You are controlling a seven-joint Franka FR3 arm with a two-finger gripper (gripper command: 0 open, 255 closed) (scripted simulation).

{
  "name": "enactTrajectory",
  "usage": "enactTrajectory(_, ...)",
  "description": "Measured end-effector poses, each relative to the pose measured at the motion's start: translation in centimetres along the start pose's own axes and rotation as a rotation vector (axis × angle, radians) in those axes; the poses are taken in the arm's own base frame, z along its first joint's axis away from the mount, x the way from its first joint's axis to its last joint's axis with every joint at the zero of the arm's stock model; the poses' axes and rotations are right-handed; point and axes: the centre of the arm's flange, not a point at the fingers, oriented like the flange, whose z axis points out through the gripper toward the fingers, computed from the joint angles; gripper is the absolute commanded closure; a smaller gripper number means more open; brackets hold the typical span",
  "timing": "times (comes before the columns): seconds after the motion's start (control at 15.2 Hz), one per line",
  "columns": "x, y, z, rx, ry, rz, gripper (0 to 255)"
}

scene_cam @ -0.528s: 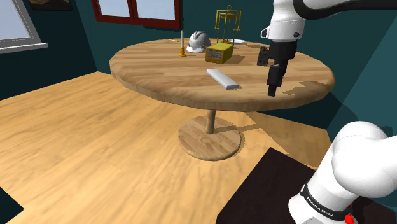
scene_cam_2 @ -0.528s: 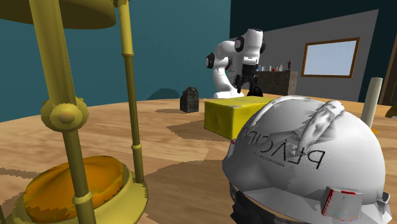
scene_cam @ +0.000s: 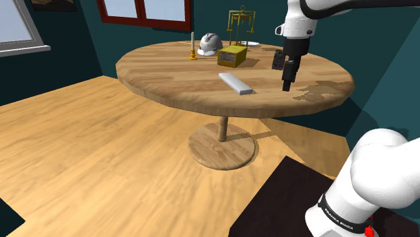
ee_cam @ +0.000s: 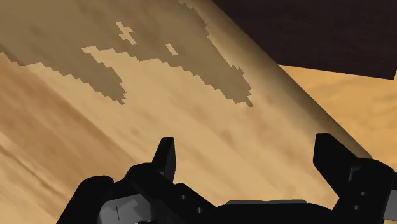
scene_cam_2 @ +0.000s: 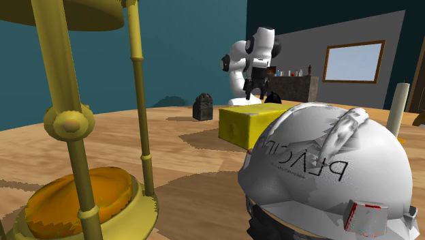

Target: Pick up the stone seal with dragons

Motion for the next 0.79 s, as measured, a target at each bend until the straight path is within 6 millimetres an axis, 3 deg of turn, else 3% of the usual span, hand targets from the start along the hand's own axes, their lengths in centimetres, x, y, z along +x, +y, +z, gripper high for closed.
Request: enactTrajectory(0.79, 4.5, 14.1, -1.7, -0.062, 0.025, -0.066, 0)
